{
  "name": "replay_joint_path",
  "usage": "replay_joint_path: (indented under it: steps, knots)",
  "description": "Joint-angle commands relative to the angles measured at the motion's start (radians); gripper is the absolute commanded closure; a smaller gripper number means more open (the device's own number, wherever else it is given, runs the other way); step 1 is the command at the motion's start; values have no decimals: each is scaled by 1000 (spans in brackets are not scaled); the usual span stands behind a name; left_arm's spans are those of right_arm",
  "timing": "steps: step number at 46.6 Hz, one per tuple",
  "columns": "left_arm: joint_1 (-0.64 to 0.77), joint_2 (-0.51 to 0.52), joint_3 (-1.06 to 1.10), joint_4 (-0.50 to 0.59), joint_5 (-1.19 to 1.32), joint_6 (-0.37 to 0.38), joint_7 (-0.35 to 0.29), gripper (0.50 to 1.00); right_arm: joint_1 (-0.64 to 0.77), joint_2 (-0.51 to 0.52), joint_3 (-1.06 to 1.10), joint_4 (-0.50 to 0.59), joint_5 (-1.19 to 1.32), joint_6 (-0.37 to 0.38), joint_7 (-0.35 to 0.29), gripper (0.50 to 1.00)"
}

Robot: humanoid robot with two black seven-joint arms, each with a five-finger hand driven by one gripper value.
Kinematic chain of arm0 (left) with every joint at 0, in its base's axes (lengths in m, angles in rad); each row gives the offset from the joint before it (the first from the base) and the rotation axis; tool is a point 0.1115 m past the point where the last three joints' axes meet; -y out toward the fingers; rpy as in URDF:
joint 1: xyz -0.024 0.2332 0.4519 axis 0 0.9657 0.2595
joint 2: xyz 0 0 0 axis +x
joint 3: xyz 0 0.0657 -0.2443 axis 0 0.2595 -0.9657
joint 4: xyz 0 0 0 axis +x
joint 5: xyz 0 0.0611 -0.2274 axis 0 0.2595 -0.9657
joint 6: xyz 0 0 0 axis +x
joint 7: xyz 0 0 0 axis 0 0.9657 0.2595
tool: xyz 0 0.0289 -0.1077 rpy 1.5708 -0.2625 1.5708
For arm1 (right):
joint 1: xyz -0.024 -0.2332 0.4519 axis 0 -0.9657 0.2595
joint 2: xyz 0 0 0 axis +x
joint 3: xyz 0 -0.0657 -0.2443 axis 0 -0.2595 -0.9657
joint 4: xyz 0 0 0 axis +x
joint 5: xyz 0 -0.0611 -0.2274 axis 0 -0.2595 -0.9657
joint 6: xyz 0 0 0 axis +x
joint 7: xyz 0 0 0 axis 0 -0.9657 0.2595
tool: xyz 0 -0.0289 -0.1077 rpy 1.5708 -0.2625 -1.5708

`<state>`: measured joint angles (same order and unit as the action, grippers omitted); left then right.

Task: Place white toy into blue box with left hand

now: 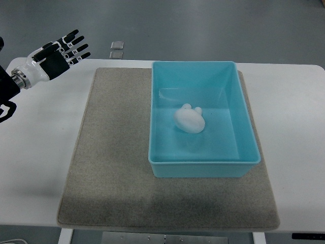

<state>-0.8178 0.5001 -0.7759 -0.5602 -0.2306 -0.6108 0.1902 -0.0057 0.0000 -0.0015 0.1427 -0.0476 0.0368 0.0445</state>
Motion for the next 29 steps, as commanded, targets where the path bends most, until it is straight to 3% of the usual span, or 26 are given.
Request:
replay_joint_path:
  steps: [1,29]
  knots:
    - [0,0,0,-1,1,0,0,501,0,0,0,0,0,0,0,564]
    - [-1,0,1,-4,2,0,0,501,-3,0,-3,17,-5,11,2,564]
